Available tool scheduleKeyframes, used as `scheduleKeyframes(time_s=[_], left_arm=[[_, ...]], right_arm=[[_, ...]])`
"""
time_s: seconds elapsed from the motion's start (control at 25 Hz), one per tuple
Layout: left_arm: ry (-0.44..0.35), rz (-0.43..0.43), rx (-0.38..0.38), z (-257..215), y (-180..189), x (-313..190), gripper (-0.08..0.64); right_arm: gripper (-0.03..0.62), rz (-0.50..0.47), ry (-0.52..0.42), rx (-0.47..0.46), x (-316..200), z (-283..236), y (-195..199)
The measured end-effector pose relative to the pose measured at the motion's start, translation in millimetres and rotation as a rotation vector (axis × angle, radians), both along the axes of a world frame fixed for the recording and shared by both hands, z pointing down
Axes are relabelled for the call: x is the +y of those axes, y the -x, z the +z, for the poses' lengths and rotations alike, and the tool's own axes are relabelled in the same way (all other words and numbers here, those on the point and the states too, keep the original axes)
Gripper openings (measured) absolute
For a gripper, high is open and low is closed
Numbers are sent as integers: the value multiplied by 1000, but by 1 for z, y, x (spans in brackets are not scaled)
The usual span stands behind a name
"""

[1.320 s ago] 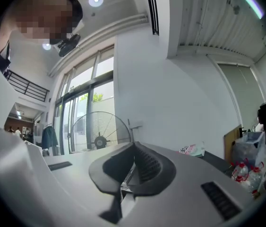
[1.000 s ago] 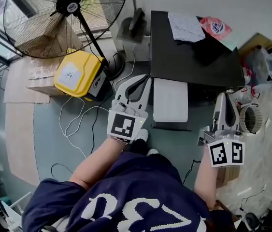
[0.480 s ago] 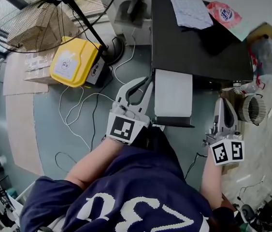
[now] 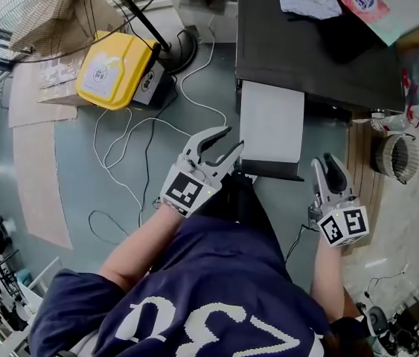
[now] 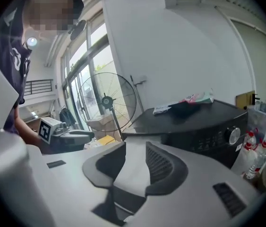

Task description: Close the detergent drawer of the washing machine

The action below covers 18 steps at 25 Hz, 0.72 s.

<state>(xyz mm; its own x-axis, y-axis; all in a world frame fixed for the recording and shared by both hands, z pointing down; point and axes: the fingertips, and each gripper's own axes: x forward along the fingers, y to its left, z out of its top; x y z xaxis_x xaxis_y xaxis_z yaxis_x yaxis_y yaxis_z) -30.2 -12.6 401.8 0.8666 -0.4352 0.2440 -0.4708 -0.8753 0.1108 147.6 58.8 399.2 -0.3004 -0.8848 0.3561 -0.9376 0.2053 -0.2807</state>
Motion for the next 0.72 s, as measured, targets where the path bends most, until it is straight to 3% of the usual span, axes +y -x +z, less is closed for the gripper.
scheduleKeyframes(time_s=[0.12, 0.28, 0.56, 0.72], left_arm=[[45, 116, 8, 19, -6, 24, 158], [130, 212, -62, 53, -5, 52, 184], [222, 321, -182, 108, -2, 90, 196], [205, 362, -247, 122, -3, 98, 190]], right_arm=[[188, -31, 47, -15, 10, 28, 4], [278, -177, 110, 5, 29, 64, 23], [285, -289, 243, 117, 62, 123, 29], [256, -309, 266, 194, 66, 136, 29]])
